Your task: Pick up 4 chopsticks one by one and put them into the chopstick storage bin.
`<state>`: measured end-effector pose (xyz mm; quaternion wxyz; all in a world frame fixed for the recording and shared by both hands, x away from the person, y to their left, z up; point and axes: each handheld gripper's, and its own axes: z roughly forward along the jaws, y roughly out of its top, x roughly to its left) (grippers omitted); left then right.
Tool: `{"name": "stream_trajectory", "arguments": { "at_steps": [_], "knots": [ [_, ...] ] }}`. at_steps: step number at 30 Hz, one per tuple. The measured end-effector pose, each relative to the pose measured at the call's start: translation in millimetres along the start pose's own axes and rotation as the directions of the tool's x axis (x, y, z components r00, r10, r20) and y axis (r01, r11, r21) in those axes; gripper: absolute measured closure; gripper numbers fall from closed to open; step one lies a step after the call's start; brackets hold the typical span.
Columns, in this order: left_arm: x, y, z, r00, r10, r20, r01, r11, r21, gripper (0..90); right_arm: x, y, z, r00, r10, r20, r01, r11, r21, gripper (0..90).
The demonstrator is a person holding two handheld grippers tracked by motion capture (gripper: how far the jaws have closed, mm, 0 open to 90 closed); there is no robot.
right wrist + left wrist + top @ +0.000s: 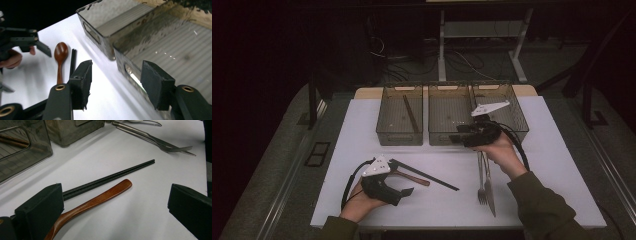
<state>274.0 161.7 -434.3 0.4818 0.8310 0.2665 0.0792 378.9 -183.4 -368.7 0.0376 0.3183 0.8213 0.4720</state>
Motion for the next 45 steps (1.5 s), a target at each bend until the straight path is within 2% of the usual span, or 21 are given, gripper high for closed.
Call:
{"name": "stream_trajectory", "arguments": {
  "at_steps": [10,12,16,19,25,35,41,45],
  "knots": [
    [0.0,-0.2,0.5,1.0000,0.006,-0.003,-0.006,1.0000,0.007,0.0,-4.7,-36.4,-32.6,0.9998,0.017,-0.004,-0.017,0.998,-0.054,29.1],
    [0.1,-0.2,0.4,1.0000,0.004,-0.004,-0.004,1.0000,0.007,0.0,-4.3,-42.9,-37.5,0.9994,0.034,0.010,-0.034,0.998,-0.061,27.8],
    [0.1,-0.3,0.5,1.0000,0.005,-0.004,-0.005,0.9999,0.009,0.0,-2.7,-55.6,-46.5,0.9968,0.043,0.067,-0.040,0.998,-0.054,25.6],
    [0.0,-0.2,0.2,1.0000,0.008,-0.004,-0.008,0.9999,0.009,0.0,-1.0,-65.9,-53.9,0.9959,0.047,0.077,-0.042,0.997,-0.070,23.7],
    [-0.6,0.1,0.0,0.9999,0.011,-0.005,-0.011,0.9999,0.010,0.0,1.5,-87.7,-66.4,0.9930,0.049,0.107,-0.043,0.997,-0.061,22.4],
    [-0.5,0.1,0.2,0.9999,0.012,-0.007,-0.011,0.9999,0.011,0.0,6.2,-115.9,-81.4,0.9893,0.050,0.137,-0.038,0.995,-0.087,20.5],
    [-0.3,0.2,0.3,0.9999,0.013,-0.008,-0.013,0.9998,0.012,0.0,7.7,-133.1,-86.9,0.9850,0.038,0.168,-0.027,0.997,-0.068,19.8],
    [-1.0,1.7,-0.4,0.9999,0.008,-0.007,-0.008,0.9999,0.006,0.0,8.6,-144.8,-90.9,0.9829,0.056,0.176,-0.045,0.997,-0.065,19.8]
  ]
}}
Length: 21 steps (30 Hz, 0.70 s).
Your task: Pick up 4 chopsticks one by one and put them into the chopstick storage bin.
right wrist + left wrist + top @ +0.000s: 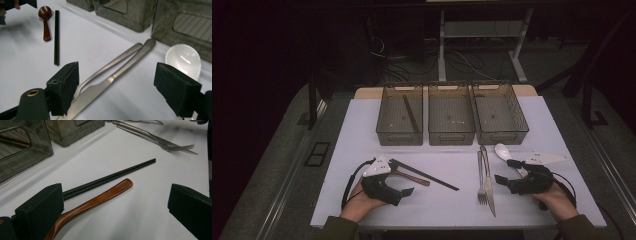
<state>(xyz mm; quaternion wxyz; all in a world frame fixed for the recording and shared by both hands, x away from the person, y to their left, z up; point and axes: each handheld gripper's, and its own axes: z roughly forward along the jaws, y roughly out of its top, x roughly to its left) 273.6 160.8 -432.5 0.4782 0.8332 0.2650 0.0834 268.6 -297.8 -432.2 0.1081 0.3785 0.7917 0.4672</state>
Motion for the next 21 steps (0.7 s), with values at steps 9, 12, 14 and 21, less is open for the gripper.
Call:
{"name": "stream_trajectory", "arguments": {
  "at_steps": [9,12,14,21],
  "knots": [
    [-1.3,9.4,1.5,0.9996,0.014,0.026,-0.014,0.9999,-0.004,17.6,-0.2,-9.3,-4.3,1.0000,0.001,-0.007,-0.001,1.000,-0.001,19.7],
    [-4.3,14.7,5.6,0.9978,0.036,0.056,-0.036,0.9994,-0.002,28.7,0.6,-9.2,-3.6,1.0000,0.002,-0.007,-0.002,1.000,0.000,19.7],
    [-6.7,19.3,9.5,0.9963,0.046,0.072,-0.047,0.9989,0.007,39.1,1.1,-9.3,-3.4,1.0000,-0.004,-0.007,0.004,1.000,0.001,19.7],
    [-15.8,34.5,30.6,0.9917,0.052,0.117,-0.057,0.9975,0.041,72.5,1.0,-8.8,-2.9,1.0000,-0.004,-0.007,0.004,1.000,-0.002,19.7]
  ]
}}
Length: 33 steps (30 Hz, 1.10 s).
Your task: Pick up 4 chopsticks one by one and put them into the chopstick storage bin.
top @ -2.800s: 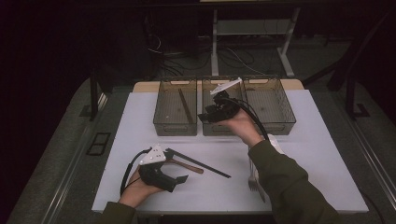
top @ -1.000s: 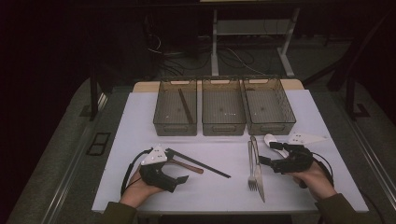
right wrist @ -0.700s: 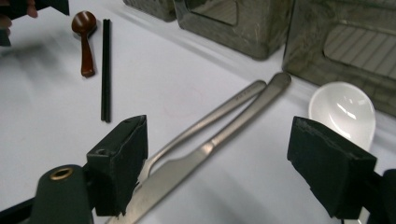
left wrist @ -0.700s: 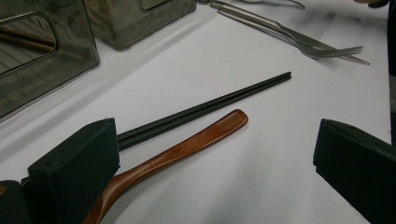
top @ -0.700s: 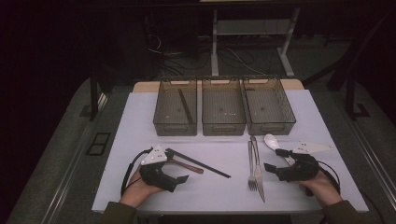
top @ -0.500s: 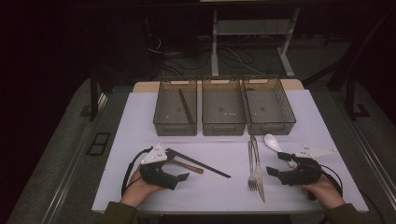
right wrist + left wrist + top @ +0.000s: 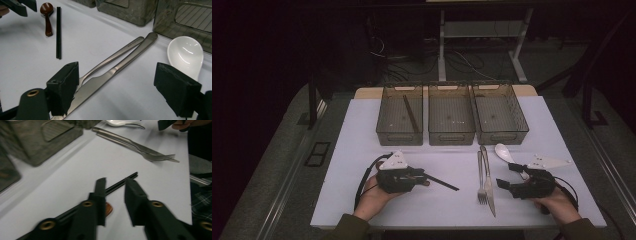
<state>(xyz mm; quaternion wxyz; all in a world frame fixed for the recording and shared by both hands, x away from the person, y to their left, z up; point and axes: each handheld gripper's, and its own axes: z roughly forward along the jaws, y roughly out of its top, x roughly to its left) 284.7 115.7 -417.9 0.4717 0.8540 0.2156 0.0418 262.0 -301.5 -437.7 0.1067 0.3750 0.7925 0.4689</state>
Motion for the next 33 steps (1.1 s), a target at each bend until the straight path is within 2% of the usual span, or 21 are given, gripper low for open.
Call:
{"name": "stream_trajectory", "arguments": {
  "at_steps": [4,14,17,19,24,27,30,33],
  "knots": [
    [-3.2,6.4,11.5,0.9994,0.013,0.031,-0.014,0.9998,0.014,88.6,0.1,0.0,-0.4,1.0000,0.001,0.001,-0.001,1.000,-0.002,19.8],
    [-11.2,13.7,40.9,0.9952,0.031,0.093,-0.038,0.9970,0.068,88.7,0.4,0.0,-0.6,1.0000,-0.003,-0.002,0.003,1.000,-0.005,19.8],
    [-13.9,14.4,51.5,0.9925,0.047,0.113,-0.059,0.9931,0.102,88.7,0.1,0.1,-0.5,1.0000,-0.001,-0.002,0.001,1.000,-0.006,19.8],
    [-17.2,14.8,58.4,0.9921,0.042,0.118,-0.055,0.9927,0.108,88.7,0.2,0.2,-0.5,1.0000,-0.002,-0.002,0.001,1.000,-0.005,19.8],
    [-22.1,17.2,73.1,0.9891,0.062,0.133,-0.080,0.9878,0.133,88.7,0.1,0.1,-0.6,1.0000,-0.001,-0.002,0.001,1.000,-0.006,19.8],
    [-25.8,19.0,82.0,0.9864,0.074,0.147,-0.096,0.9843,0.148,88.7,0.1,0.1,-0.7,1.0000,-0.003,-0.002,0.003,1.000,-0.006,19.9],
    [-28.3,20.0,90.4,0.9830,0.106,0.150,-0.132,0.9754,0.176,88.7,-0.1,0.2,-0.8,1.0000,-0.005,-0.001,0.005,1.000,-0.008,19.9],
    [-29.8,20.0,96.7,0.9827,0.115,0.145,-0.143,0.9707,0.193,88.7,0.1,0.3,-1.3,1.0000,0.000,-0.002,0.000,1.000,-0.008,19.9]
  ]
}}
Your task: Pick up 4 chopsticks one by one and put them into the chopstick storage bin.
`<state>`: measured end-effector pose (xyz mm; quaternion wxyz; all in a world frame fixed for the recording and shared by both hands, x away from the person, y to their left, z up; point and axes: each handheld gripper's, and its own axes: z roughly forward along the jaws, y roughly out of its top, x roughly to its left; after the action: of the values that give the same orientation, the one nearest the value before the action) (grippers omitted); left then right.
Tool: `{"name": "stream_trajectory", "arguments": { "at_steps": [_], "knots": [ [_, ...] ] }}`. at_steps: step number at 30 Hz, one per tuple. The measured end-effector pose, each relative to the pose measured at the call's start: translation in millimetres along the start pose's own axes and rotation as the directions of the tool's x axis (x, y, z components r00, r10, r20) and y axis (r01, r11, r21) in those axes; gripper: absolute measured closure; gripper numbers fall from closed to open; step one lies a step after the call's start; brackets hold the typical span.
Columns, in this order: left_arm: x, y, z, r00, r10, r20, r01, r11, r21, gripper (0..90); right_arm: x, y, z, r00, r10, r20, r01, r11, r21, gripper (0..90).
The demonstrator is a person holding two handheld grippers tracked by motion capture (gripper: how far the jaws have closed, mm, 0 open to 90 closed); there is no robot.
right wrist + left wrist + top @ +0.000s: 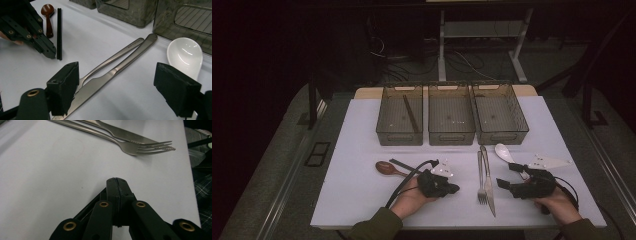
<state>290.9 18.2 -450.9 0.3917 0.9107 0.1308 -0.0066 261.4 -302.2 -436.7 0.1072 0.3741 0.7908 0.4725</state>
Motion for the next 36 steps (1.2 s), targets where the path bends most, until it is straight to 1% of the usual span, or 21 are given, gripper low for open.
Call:
{"name": "stream_trajectory", "arguments": {
  "at_steps": [7,16,17,24,27,29,31,33,34,35,36],
  "knots": [
    [2.1,5.1,5.8,1.0000,0.002,-0.003,-0.002,1.0000,-0.001,88.8,-0.1,0.2,-0.6,1.0000,0.002,0.001,-0.002,1.000,-0.004,20.0],
    [7.2,13.5,13.7,0.9999,-0.008,-0.014,0.008,1.0000,-0.002,88.7,-0.6,0.3,-1.0,1.0000,0.000,0.004,0.000,1.000,-0.006,20.0],
    [8.4,14.5,14.1,0.9998,-0.003,-0.018,0.003,1.0000,0.004,88.8,-0.8,0.3,-1.1,1.0000,-0.001,0.004,0.001,1.000,-0.006,20.0],
    [13.3,20.3,19.8,0.9992,-0.022,-0.034,0.022,0.9997,-0.006,88.8,-0.9,0.4,-1.8,1.0000,0.003,0.001,-0.003,1.000,-0.006,20.1],
    [16.4,22.5,20.9,0.9991,-0.014,-0.040,0.014,0.9999,0.002,88.8,-0.9,0.3,-1.9,1.0000,0.003,0.001,-0.003,1.000,-0.008,20.0],
    [17.1,23.6,22.4,0.9986,-0.025,-0.048,0.024,0.9997,-0.005,88.8,-0.9,0.3,-1.9,1.0000,0.003,0.001,-0.003,1.000,-0.007,20.0],
    [18.8,25.0,23.5,0.9985,-0.021,-0.051,0.021,0.9998,-0.003,88.8,-1.0,0.3,-2.0,1.0000,0.004,0.001,-0.004,1.000,-0.006,20.1],
    [20.3,26.6,24.9,0.9980,-0.026,-0.058,0.026,0.9996,-0.006,88.8,-1.2,0.3,-2.0,1.0000,0.004,0.001,-0.004,1.000,-0.006,20.1],
    [21.8,27.3,25.1,0.9980,-0.021,-0.059,0.021,0.9998,0.000,88.8,-1.1,0.3,-2.0,1.0000,0.003,0.001,-0.003,1.000,-0.006,20.1],
    [22.7,27.9,26.0,0.9977,-0.029,-0.061,0.029,0.9996,-0.007,88.8,-1.1,0.3,-2.0,1.0000,0.004,0.000,-0.004,1.000,-0.006,20.1],
    [24.3,28.5,25.9,0.9978,-0.022,-0.062,0.022,0.9998,0.000,88.8,-1.0,0.3,-2.1,1.0000,0.004,0.000,-0.004,1.000,-0.006,20.0]
  ]
}}
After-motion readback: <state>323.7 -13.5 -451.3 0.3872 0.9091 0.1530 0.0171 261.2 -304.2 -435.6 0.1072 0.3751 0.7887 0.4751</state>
